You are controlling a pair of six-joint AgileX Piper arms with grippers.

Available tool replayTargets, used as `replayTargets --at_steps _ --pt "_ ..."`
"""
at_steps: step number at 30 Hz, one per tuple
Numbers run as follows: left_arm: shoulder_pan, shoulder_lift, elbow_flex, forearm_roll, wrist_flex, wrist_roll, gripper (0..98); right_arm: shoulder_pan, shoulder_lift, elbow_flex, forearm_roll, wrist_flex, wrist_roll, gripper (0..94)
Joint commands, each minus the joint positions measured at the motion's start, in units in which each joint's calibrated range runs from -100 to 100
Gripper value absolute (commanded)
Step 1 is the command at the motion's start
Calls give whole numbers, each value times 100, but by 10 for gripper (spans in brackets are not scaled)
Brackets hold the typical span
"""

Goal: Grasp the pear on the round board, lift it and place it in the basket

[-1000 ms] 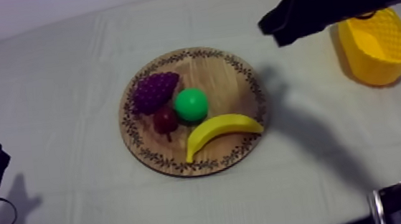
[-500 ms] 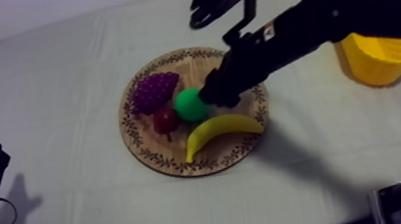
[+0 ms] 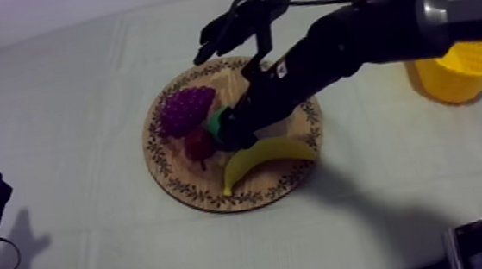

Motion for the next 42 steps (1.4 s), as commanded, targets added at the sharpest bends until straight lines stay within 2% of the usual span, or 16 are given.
replayTargets --at_steps 1,9,24,35,42 --pt "-2 2 2 -2 1 0 1 5 104 -55 54 17 -76 744" --pt "-2 2 2 -2 1 0 1 66 418 -304 159 -71 -141 757" --pt "-2 2 2 -2 1 1 1 -3 860 -590 17 -178 76 714" --pt "-2 2 2 -2 1 0 1 -41 1270 -795 234 -203 -107 698" --pt "-2 2 2 -2 1 0 1 -78 1426 -873 404 -279 -260 611"
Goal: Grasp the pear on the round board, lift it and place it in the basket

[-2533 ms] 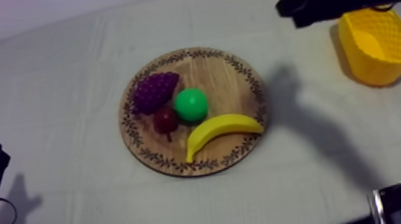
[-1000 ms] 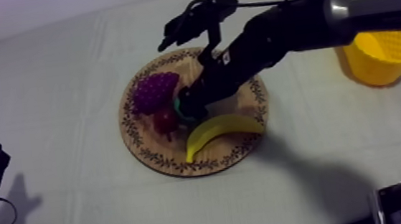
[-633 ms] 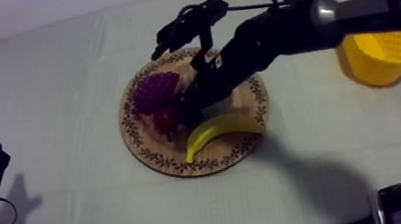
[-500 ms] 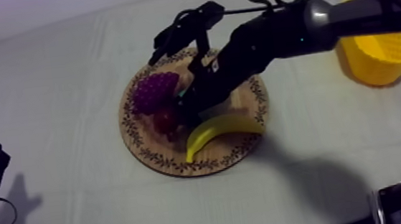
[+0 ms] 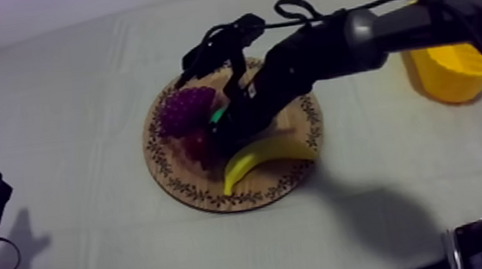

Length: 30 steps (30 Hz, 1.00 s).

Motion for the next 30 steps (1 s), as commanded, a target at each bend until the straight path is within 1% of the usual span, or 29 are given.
replayTargets --at_steps 1,7,11,16,21,24,26,28,30 --pt "-2 2 2 -2 1 0 1 -10 19 -13 33 -34 -50 588" --pt "-2 2 2 -2 1 0 1 -36 70 -31 97 -122 -115 364" --pt "-2 2 2 -2 1 2 1 -22 57 -8 115 -178 -135 291" --pt "-2 2 2 -2 1 1 1 88 -128 56 84 -240 -115 262" --pt "-2 2 2 -2 1 0 1 356 -661 170 133 -354 -58 253" --pt "-2 2 2 -2 1 0 1 610 -1117 217 223 -418 23 243" --pt "-2 2 2 -2 1 0 1 834 -1460 213 231 -393 38 260" --pt "-2 2 2 -2 1 0 1 1090 -1793 185 168 -340 15 285" --pt "-2 2 2 -2 1 0 1 1373 -2098 128 17 -268 79 319"
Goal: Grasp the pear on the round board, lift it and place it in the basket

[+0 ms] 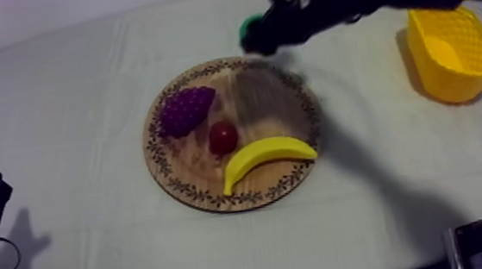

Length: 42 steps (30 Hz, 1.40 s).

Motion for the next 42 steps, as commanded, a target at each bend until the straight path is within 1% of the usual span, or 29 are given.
replayTargets --at_steps 1,4,7,12,16,19,22,28,30,34,36,39,42 --pt "-2 2 2 -2 1 0 1 507 -507 -76 -203 103 107 339" --pt "-2 2 2 -2 1 0 1 980 -896 -165 -379 193 325 372" --pt "-2 2 2 -2 1 0 1 1469 -1212 -159 -460 119 536 393" --pt "-2 2 2 -2 1 0 1 2249 -1543 118 -550 -309 897 399" --pt "-2 2 2 -2 1 0 1 2758 -1655 512 -757 -575 1225 404" --pt "-2 2 2 -2 1 0 1 3013 -1629 869 -962 -730 1489 403" --pt "-2 2 2 -2 1 0 1 3164 -1531 1194 -1053 -776 1613 406" --pt "-2 2 2 -2 1 0 1 3301 -1259 1747 -1095 -770 1668 421" --pt "-2 2 2 -2 1 0 1 3315 -1158 1899 -1097 -823 1672 457" --pt "-2 2 2 -2 1 0 1 3333 -1011 2096 -1105 -981 1645 592" --pt "-2 2 2 -2 1 0 1 3341 -972 2138 -1110 -1041 1621 640" --pt "-2 2 2 -2 1 0 1 3355 -947 2162 -1124 -1098 1608 670" --pt "-2 2 2 -2 1 0 1 3370 -934 2169 -1181 -1169 1634 670"
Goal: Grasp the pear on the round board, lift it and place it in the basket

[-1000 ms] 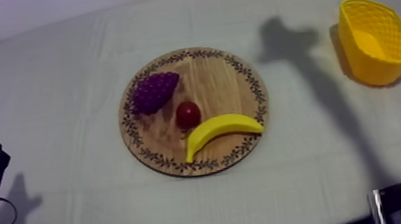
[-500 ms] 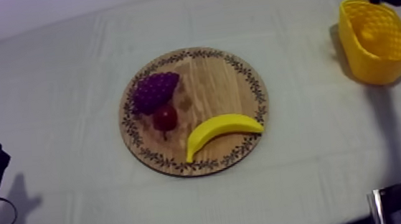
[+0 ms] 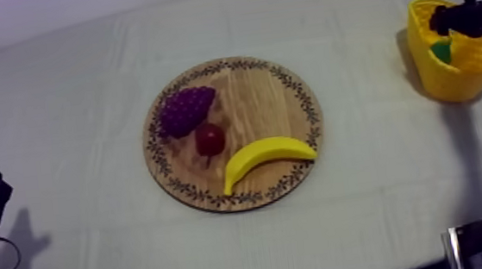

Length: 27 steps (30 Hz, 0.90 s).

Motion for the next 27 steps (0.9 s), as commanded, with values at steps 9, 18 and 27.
replayTargets --at_steps 9,18,27 --pt "-2 2 2 -2 1 0 1 36 -172 124 -172 -144 163 498" --pt "-2 2 2 -2 1 2 1 5 -562 489 -517 -182 470 79" --pt "-2 2 2 -2 1 0 1 -78 -1757 1132 -1296 -506 843 7"
